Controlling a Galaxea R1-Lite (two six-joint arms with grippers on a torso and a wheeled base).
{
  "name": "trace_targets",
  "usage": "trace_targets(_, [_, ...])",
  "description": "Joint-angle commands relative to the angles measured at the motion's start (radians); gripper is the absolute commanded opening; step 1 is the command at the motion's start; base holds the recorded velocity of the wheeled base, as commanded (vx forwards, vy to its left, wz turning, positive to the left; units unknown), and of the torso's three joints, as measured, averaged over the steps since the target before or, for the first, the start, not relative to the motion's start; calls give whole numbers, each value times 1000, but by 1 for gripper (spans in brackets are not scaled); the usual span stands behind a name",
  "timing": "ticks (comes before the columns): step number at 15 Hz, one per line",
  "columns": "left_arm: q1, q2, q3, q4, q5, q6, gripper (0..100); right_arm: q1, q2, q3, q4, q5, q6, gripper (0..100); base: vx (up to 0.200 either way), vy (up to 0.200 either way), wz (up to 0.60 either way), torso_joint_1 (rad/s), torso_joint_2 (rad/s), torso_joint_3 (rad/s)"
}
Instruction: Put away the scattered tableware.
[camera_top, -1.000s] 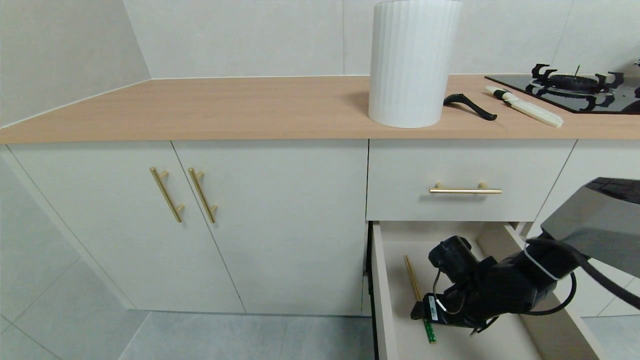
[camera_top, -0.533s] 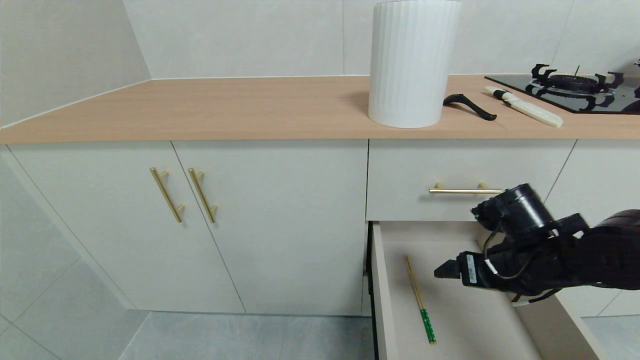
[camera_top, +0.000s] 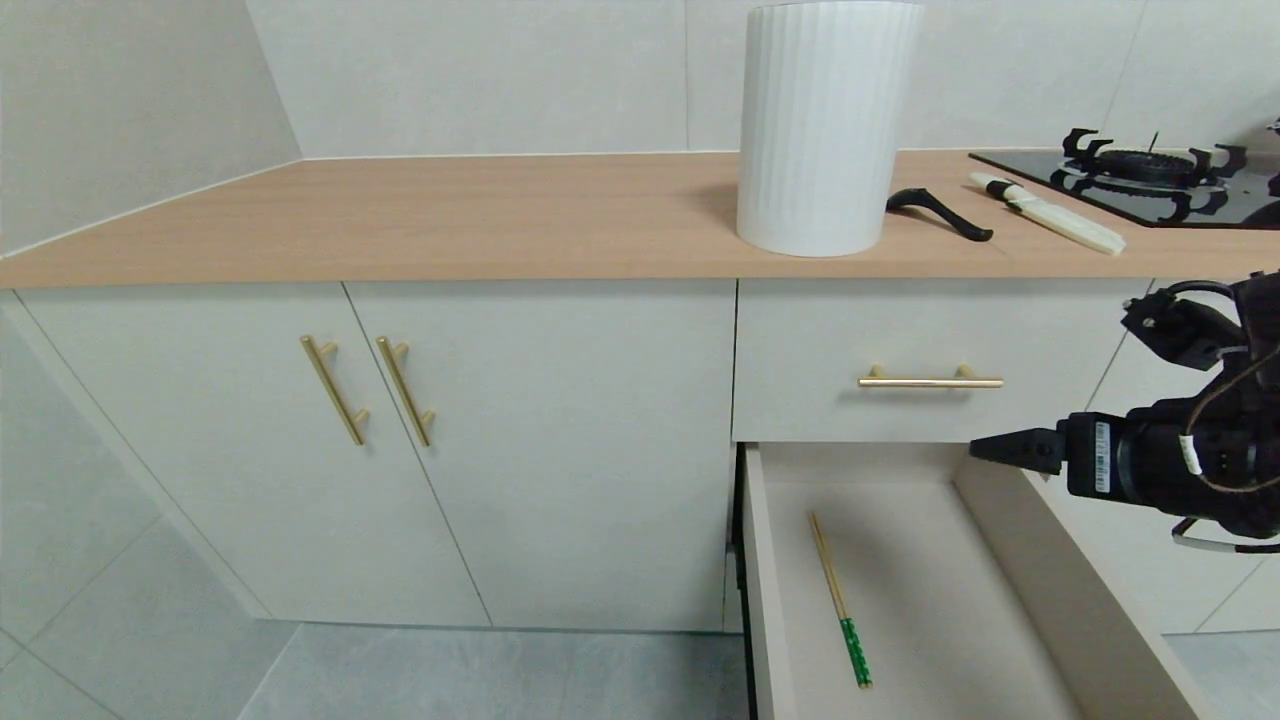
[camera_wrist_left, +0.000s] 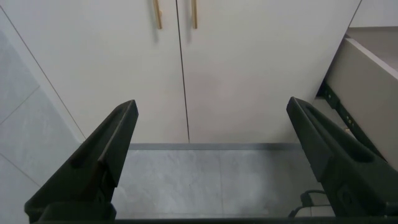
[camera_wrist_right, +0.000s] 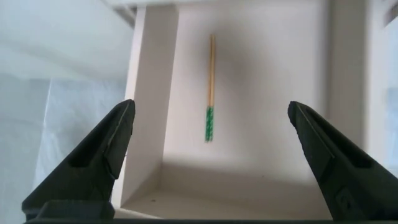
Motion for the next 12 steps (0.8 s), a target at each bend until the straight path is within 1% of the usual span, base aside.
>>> trace_targets(1, [0, 0, 0, 0, 0, 0, 100, -12, -35, 6, -1, -1, -3, 100, 0, 0, 0, 0, 0, 0])
trace_targets(4, [0, 0, 0, 0, 0, 0, 100, -14, -37, 15, -2, -5, -12, 100, 0, 0, 0, 20, -53, -28])
trace_targets(7, [0, 0, 0, 0, 0, 0, 100, -14, -35, 27, -2, -8, -31, 100, 0, 0, 0, 115, -260, -233])
trace_targets(11, [0, 0, 0, 0, 0, 0, 100, -14, -34, 33, -6, -6, -32, 100, 0, 0, 0, 93, -500, -272])
trace_targets(12, [0, 0, 0, 0, 0, 0, 100, -14, -35, 35, -6, -6, -32, 100, 0, 0, 0, 183, -481, -271])
